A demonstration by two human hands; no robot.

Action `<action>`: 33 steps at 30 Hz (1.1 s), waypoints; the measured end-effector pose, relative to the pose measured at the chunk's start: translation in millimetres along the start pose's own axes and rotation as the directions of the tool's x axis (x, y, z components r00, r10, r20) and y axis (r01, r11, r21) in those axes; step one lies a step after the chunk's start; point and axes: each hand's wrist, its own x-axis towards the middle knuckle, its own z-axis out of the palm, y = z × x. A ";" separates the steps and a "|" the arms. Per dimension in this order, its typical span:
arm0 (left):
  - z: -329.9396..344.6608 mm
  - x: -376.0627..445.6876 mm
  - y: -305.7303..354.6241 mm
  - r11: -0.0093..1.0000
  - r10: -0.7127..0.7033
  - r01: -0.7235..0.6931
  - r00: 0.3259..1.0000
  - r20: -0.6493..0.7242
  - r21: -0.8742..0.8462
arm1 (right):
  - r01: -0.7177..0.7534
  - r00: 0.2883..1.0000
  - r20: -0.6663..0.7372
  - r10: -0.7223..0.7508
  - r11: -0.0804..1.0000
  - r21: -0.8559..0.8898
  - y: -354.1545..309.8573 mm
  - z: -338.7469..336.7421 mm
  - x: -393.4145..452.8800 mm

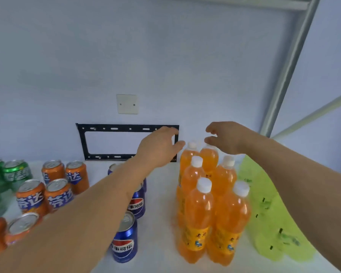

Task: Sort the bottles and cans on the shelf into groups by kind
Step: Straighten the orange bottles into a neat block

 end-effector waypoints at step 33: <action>66.7 80.4 10.1 0.968 -0.090 0.154 0.950 0.299 -0.199 | 0.047 0.986 0.151 -0.077 0.980 0.192 66.1 48.8 74.2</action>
